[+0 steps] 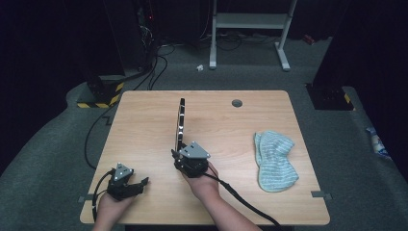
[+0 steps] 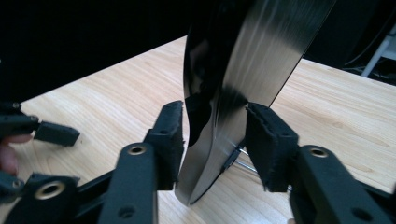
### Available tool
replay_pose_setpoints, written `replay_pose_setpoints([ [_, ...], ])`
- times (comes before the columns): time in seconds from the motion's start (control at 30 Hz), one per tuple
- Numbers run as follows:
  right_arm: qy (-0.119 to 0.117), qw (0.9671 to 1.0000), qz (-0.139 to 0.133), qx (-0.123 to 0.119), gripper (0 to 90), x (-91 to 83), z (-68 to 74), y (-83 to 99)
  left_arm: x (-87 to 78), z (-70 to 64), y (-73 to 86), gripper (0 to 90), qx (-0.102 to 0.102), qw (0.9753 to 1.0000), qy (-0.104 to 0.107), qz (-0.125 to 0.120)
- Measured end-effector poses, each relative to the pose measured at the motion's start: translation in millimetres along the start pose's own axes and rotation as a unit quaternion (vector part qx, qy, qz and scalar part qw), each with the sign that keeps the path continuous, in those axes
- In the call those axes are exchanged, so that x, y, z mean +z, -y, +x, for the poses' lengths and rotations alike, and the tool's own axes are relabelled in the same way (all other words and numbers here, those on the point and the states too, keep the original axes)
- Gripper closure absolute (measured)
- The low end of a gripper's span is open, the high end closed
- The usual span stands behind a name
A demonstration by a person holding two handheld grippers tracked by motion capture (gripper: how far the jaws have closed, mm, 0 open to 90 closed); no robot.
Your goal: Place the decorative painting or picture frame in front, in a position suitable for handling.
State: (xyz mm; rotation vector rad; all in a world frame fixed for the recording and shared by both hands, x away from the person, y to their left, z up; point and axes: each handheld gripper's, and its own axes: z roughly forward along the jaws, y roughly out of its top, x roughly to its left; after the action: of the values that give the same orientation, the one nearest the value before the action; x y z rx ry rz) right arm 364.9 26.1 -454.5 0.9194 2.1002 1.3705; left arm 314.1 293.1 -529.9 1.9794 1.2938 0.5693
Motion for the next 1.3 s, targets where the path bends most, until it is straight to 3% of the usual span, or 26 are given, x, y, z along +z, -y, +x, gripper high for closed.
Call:
replay_pose_setpoints([
  [0.13, 0.009, 1.0000, 0.002, 0.000, 53.8, 2.7, 2.6, -1.9, -0.1, 0.1, 0.0, 27.7, 0.000, 1.0000, 0.000, 0.000],
  [0.4, 0.017, 0.9998, 0.007, 0.002, 61.0, 2.0, -0.8, -2.7, -0.1, 0.0, 0.0, 27.7, 0.000, 1.0000, 0.000, 0.000],
  [0.57, 0.018, 0.9998, 0.006, 0.005, 69.1, -4.0, -11.2, -2.0, -0.1, 0.1, 0.0, 27.8, 0.000, 1.0000, 0.000, 0.000],
  [0.9, 0.013, 0.9997, 0.007, 0.018, 73.7, -11.0, -30.9, -1.5, -0.1, 0.1, 0.0, 27.9, 0.000, 1.0000, 0.000, 0.000],
  [1.13, 0.009, 0.9998, 0.005, 0.020, 73.1, -14.1, -38.3, 0.2, -0.1, 0.3, 0.1, 27.9, -0.001, 1.0000, 0.001, 0.000],
  [1.3, 0.000, 0.9993, -0.002, 0.036, 63.2, -10.5, -42.6, -0.6, -0.1, 0.3, 0.1, 27.9, -0.002, 1.0000, 0.001, 0.000],
])
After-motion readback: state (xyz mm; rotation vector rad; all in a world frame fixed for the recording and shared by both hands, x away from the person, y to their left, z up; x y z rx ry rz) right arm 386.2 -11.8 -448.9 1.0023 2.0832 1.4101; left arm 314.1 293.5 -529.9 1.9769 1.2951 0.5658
